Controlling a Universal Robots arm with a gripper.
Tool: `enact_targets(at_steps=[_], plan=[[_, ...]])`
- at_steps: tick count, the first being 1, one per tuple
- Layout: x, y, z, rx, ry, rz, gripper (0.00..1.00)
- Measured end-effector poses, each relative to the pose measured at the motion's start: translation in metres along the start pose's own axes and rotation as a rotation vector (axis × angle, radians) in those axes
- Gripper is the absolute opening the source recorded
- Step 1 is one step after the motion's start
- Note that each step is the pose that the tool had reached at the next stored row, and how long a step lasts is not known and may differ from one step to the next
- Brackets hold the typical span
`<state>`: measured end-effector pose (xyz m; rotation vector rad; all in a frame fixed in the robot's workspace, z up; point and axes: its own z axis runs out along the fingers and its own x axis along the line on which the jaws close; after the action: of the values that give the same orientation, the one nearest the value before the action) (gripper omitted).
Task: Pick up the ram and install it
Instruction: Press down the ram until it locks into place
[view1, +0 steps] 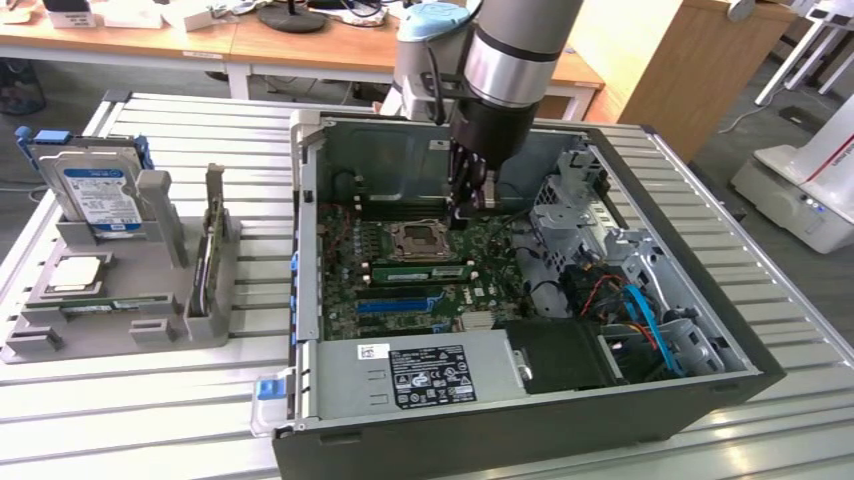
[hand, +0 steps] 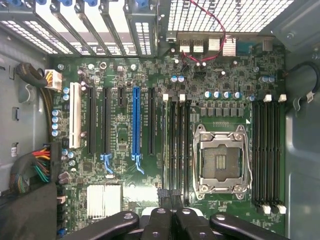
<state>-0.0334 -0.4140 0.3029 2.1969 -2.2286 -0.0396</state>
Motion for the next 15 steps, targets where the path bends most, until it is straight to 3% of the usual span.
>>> enact_targets(at_steps=[15], plan=[[0.000,-0.0311,0.0029,-0.0001,0.0002,0.000,0.11]])
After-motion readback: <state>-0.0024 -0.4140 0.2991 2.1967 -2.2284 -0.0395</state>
